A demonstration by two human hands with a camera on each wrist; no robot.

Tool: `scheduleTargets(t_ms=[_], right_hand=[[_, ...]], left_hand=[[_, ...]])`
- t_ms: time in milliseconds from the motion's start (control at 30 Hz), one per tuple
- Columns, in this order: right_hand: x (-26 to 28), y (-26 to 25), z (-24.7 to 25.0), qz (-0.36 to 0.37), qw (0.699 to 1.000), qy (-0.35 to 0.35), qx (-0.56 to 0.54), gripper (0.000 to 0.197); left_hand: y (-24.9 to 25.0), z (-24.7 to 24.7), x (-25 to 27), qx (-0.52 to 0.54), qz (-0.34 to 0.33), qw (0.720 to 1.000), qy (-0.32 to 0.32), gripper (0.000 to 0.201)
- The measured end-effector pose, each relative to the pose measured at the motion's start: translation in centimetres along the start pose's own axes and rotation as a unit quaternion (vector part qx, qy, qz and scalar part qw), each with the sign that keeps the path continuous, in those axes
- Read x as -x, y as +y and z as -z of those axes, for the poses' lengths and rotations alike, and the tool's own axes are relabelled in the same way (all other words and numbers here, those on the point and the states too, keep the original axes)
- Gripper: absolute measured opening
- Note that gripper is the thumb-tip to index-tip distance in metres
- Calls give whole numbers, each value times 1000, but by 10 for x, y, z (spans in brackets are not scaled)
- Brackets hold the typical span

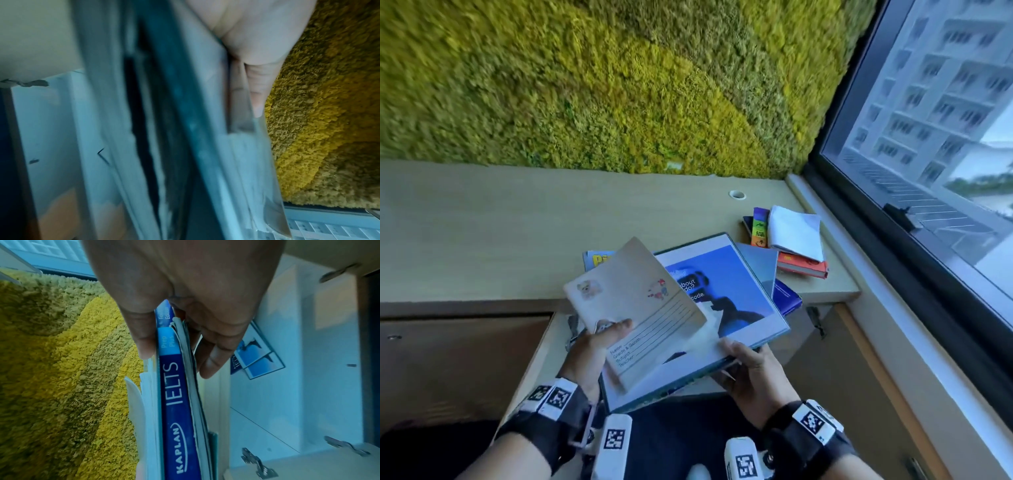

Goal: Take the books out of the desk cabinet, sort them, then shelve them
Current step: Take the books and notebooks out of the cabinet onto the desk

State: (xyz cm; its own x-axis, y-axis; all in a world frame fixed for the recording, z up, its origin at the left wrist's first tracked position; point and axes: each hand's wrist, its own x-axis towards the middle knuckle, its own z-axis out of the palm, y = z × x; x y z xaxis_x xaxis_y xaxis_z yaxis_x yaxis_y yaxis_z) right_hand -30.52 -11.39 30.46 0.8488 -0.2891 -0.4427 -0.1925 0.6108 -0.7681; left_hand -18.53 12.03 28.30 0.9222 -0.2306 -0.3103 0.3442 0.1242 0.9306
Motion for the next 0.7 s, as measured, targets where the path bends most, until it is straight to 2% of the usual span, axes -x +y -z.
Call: scheduleTargets(t_ms=[100,233,333,367,467,500,567,633,700], right_hand=[[-61,-24,-16,-13,1000,-3,22,24],[-147,-49,-32,-46,997,-7,63,29],[-204,-63,-40,-57,993,8,106,28],[-219,-68,-41,-53,988,12,144,30],[-251,-86,-42,-51,955,-1,292,53],[-254,-93,-39,-47,940,-9,339,56],[-251,-107,-30,-31,918,-30,395,46],[-237,-113,-18,-29,912,-56,405,31],[-215,-105,-3,-34,911,-79,404,20]], left_hand=[[18,-5,-49,14,5,1000,25,19],[37,-19,-123,2,32,998,59,17],[48,-31,-182,-12,52,997,52,13],[52,-35,-197,-26,59,997,51,17],[60,-37,-235,-57,59,992,97,40],[60,-35,-241,-44,58,991,108,45],[56,-27,-238,-48,65,988,132,66],[51,-22,-212,-201,23,965,168,83],[44,-23,-173,-279,-69,940,185,67]])
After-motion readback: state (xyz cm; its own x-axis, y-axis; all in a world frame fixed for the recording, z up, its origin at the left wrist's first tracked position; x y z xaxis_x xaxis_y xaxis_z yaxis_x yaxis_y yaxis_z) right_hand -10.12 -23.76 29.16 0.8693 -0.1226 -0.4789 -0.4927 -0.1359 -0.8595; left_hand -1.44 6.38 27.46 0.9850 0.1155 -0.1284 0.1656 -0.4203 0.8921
